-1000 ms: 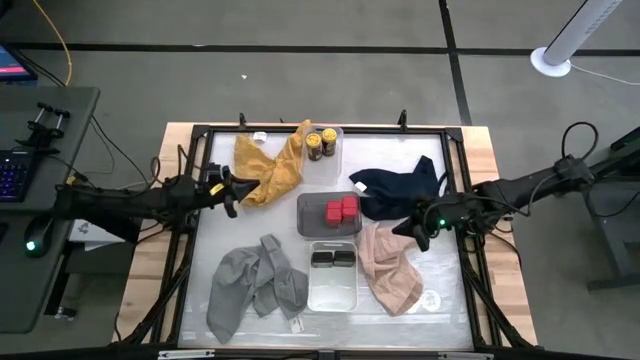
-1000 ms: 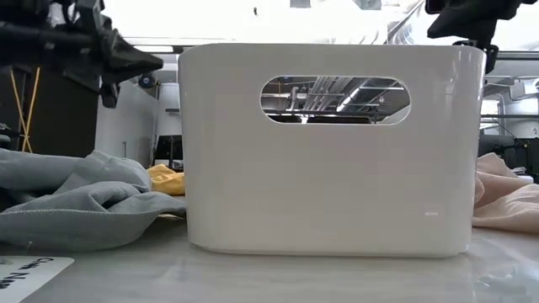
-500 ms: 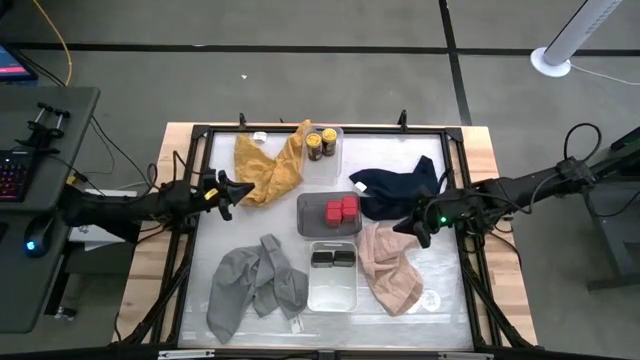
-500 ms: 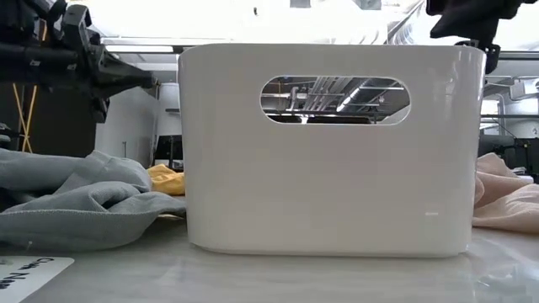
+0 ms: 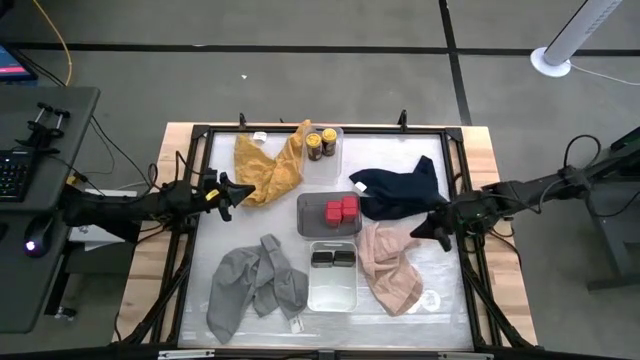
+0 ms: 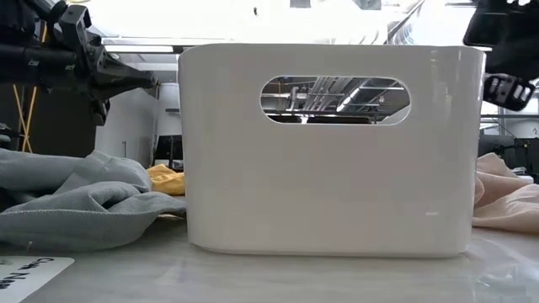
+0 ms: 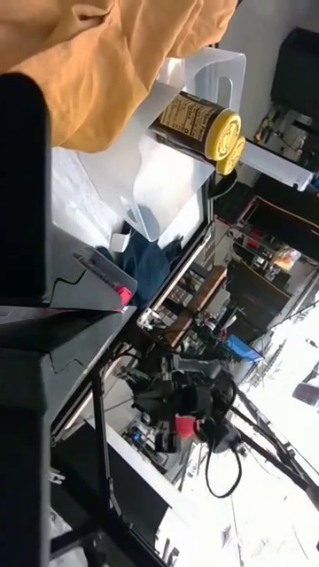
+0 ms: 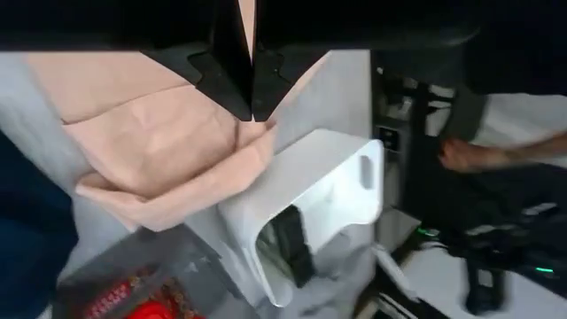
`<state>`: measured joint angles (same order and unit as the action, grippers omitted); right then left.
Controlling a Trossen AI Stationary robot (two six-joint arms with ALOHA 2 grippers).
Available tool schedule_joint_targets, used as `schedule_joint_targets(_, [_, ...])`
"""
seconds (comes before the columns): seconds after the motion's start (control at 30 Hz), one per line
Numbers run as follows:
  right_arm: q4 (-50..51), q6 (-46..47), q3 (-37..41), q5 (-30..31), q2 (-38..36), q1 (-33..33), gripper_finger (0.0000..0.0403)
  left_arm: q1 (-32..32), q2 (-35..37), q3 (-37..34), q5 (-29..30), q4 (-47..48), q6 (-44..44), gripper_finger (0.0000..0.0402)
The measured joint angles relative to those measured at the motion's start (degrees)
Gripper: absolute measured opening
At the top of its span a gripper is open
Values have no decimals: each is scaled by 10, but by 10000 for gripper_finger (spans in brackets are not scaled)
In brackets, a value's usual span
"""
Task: Sort spices by type
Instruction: Return to Home Position
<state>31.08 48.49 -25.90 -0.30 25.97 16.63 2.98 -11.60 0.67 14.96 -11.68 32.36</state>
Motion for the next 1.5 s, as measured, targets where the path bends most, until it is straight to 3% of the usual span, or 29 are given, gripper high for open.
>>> schedule_joint_targets(0.23, [-22,-70,66,-26,-163,0,0,0,0,0,0,0,0,0])
schedule_joint_targets(0.4, [-58,-161,95,19,-209,0,0,0,0,0,0,0,0,0])
schedule_joint_targets(0.57, [-148,-192,151,55,-216,0,0,0,0,0,0,0,0,0])
schedule_joint_targets(0.8, [-332,-188,253,61,-216,-1,0,0,0,0,0,0,0,0])
schedule_joint_targets(1.03, [-351,-308,253,100,-212,-2,0,0,0,0,0,2,0,1])
schedule_joint_targets(1.13, [-337,-319,253,126,-209,-2,0,0,0,0,0,4,0,1])
schedule_joint_targets(1.5, [-336,-306,253,122,-199,-2,0,0,0,0,0,5,0,1])
